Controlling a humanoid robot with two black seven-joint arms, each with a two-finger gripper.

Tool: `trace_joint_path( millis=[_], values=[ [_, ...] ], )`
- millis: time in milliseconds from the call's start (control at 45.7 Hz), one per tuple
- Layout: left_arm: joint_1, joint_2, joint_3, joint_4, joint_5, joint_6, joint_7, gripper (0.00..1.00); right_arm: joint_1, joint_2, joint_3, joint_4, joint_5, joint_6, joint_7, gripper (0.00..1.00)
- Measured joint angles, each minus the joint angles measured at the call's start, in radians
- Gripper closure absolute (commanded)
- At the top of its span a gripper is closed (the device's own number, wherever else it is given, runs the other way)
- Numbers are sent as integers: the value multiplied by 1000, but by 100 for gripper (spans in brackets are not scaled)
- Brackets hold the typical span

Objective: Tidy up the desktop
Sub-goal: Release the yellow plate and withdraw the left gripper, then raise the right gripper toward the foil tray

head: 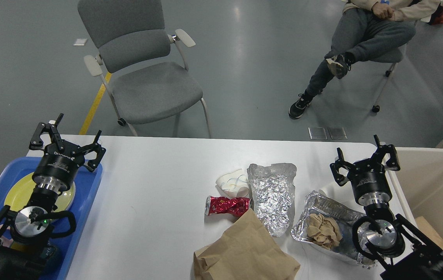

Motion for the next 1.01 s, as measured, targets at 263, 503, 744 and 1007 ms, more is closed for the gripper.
trace_joint_path(
  millis=[263,503,744,1007],
  values=[
    [39,-77,-40,16,9,-44,23,4,0,0,0,0,0,0,0,0],
    [42,-85,-61,61,-5,-51,25,4,0,0,0,0,0,0,0,0],
    [-8,-78,-66,65,-9,-51,28,4,-1,0,0,0,0,0,0,0],
    [-38,-79,-50,104,5,-59,21,4,-1,0,0,0,0,0,0,0]
  ],
)
